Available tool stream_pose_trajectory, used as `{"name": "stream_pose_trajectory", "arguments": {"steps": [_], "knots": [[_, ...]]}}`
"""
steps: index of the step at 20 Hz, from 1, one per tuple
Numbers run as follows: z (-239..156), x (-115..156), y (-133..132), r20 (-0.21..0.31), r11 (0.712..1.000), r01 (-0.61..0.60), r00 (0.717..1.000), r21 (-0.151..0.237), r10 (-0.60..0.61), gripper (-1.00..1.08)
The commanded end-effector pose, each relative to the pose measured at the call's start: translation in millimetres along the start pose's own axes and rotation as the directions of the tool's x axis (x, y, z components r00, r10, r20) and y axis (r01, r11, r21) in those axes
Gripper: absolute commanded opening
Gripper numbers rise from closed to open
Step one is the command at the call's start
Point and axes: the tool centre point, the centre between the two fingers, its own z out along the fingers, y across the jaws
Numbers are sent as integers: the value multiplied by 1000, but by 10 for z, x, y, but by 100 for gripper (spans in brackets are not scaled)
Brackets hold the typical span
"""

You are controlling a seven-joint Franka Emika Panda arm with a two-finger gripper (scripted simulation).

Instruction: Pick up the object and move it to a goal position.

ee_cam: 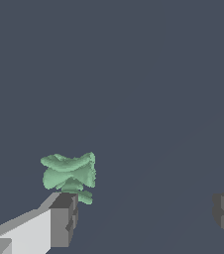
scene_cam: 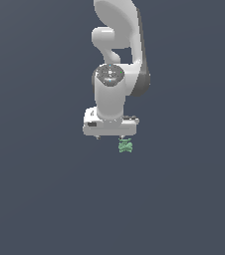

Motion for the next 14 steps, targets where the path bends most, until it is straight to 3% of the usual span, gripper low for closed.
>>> {"name": "stream_pose_trajectory", "arguments": {"steps": [1,14], "knots": [[0,0,0,0,1000,0,1000,0,0,100],[36,42,57,-11,1000,3,1000,18,-3,100]]}}
